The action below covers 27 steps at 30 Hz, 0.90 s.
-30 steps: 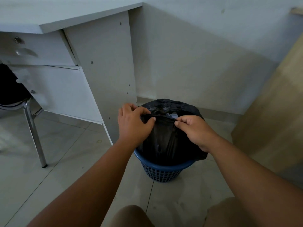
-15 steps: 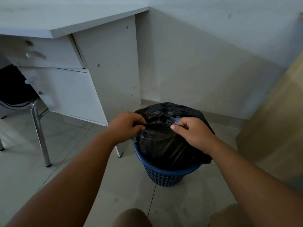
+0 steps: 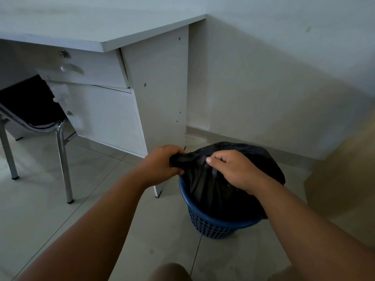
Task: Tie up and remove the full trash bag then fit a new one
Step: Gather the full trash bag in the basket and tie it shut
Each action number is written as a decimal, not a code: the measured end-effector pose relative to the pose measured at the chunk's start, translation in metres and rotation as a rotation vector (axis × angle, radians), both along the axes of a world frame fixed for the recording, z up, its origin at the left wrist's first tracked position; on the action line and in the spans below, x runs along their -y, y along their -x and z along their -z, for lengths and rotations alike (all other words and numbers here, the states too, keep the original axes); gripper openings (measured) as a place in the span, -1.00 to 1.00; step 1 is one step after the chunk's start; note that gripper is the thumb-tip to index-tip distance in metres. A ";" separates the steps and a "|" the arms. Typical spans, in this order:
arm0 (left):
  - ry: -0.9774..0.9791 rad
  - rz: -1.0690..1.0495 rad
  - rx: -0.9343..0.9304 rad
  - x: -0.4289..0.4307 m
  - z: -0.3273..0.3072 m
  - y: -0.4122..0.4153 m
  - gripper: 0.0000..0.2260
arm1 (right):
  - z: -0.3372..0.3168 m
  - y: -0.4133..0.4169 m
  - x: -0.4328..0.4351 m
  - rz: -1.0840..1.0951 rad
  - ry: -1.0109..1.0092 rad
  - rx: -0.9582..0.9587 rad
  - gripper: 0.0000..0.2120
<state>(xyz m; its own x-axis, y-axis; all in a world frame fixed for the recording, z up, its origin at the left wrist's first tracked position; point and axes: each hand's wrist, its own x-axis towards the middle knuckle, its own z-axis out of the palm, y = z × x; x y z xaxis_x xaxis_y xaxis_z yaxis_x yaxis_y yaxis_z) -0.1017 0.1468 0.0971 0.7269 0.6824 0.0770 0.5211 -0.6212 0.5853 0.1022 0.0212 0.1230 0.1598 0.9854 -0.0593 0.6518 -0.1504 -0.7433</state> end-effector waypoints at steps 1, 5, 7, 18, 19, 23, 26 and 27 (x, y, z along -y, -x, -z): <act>-0.027 -0.039 0.016 -0.002 0.003 0.004 -0.82 | 0.001 -0.001 0.002 0.005 0.036 -0.046 -0.56; -0.064 -0.134 0.169 -0.007 0.001 0.009 -0.87 | 0.008 -0.006 0.001 0.085 0.079 -0.173 -0.58; -0.051 -0.132 0.212 -0.010 -0.003 0.007 -0.87 | 0.006 -0.002 -0.004 0.104 0.040 -0.154 -0.60; 0.634 -0.627 0.323 -0.006 0.001 -0.010 -0.46 | 0.007 0.024 -0.029 0.051 -0.076 -0.208 -0.97; 0.819 -0.638 0.329 -0.004 0.003 -0.010 -0.49 | 0.009 0.024 -0.027 0.020 -0.078 -0.192 -0.95; 0.855 -0.600 0.505 0.000 0.005 -0.014 -0.90 | 0.011 0.029 -0.020 -0.094 0.010 -0.146 -0.94; 0.777 -0.484 0.630 -0.002 -0.005 -0.018 -0.89 | 0.014 0.030 -0.025 0.032 -0.057 -0.229 -0.84; 0.738 -0.444 0.652 -0.003 -0.011 -0.019 -0.88 | 0.016 0.027 -0.031 0.108 -0.119 -0.216 -0.87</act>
<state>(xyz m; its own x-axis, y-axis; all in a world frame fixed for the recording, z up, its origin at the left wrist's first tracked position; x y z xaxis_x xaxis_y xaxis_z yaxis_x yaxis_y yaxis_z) -0.0830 0.1500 0.1078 0.3706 0.9115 -0.1786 0.0651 0.1663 0.9839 0.0749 0.0517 0.1072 0.2607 0.9654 0.0120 0.4615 -0.1137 -0.8798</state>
